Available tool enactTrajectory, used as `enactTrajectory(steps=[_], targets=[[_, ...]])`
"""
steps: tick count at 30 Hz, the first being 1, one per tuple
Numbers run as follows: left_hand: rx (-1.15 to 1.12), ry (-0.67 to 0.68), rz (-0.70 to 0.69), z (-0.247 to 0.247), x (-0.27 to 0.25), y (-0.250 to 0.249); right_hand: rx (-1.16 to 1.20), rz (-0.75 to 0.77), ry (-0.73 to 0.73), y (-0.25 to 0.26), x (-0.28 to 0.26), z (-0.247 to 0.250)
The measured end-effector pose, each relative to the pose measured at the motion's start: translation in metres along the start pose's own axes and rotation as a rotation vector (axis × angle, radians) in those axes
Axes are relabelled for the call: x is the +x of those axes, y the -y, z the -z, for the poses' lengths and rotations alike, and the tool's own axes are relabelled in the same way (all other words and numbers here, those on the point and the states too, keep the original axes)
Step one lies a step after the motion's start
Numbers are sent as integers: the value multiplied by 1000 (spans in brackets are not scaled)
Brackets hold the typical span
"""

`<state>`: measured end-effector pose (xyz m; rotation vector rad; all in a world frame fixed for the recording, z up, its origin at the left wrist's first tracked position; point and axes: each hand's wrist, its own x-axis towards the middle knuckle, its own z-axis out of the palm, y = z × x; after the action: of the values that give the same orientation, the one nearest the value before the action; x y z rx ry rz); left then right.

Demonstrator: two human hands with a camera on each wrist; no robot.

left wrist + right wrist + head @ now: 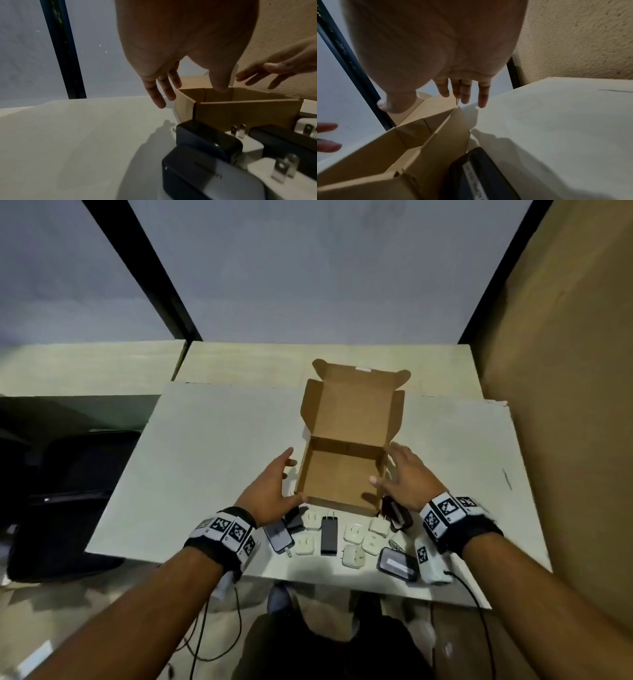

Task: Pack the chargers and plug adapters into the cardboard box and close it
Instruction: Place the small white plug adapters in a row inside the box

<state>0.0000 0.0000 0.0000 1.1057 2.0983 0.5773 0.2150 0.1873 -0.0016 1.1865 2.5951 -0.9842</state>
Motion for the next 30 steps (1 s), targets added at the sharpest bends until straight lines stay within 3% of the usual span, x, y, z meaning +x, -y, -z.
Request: enactTrajectory(steps=[10,15,19,25,30], targets=[[82,60,-89,-22,0,47,-47,52,34,-11,13,-26],[318,-104,-395,-27,-6,46,-150,104,27,-19,17,-29],[549,-58,-656,-37,-8,46,-206,129,26,-22,16,-29],[690,-6,-783,-49,-6,44,-311,113,68,-19,10,-27],[706,-80,-818,-37,-8,31,-445,75,6,-13,2,-27]])
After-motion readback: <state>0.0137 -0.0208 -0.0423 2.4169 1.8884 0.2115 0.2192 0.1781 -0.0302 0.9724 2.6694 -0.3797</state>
